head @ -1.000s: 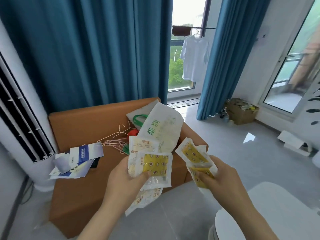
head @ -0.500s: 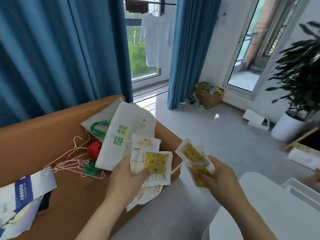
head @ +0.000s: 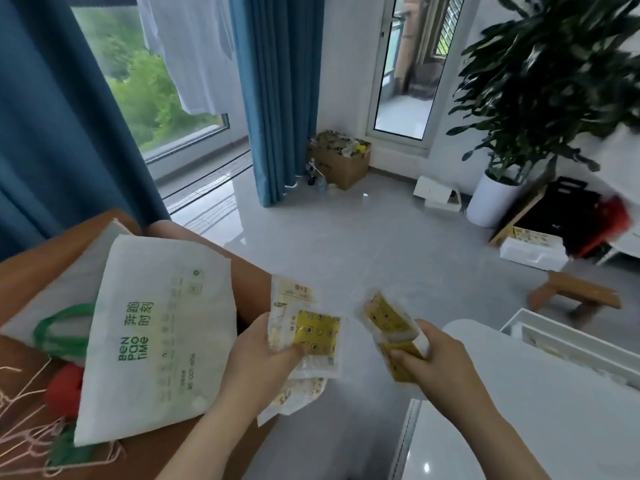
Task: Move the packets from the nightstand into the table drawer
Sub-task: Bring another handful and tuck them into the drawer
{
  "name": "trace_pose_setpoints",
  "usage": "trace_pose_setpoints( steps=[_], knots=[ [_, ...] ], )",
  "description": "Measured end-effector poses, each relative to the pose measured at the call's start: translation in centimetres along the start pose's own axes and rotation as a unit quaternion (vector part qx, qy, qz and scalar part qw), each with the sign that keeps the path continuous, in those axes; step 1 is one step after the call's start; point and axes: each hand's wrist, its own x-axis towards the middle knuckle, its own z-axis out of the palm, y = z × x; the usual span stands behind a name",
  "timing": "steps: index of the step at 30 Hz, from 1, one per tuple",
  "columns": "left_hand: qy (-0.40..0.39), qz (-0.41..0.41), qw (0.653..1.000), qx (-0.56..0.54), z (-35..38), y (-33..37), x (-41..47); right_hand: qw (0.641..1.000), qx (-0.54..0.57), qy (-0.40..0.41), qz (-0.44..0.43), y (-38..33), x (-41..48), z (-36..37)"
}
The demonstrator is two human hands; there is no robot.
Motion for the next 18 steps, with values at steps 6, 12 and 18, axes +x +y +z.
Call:
trace_pose_setpoints(
  steps=[6, 12, 18],
  knots=[
    [-0.047, -0.007, 0.999, 0.014, 5.8, 4.0, 8.7, 0.999, 0.012, 0.015, 0.05, 3.2, 8.3, -3.8],
    [-0.085, -0.01, 0.995, 0.042, 10.9, 6.6, 16.1, 0.994, -0.001, 0.026, 0.102, 6.8, 14.7, -6.8],
    [-0.144, 0.009, 0.987, 0.075, 15.8, 8.9, 25.6, 0.987, -0.021, 0.041, 0.156, 9.9, 22.2, -8.1]
  ],
)
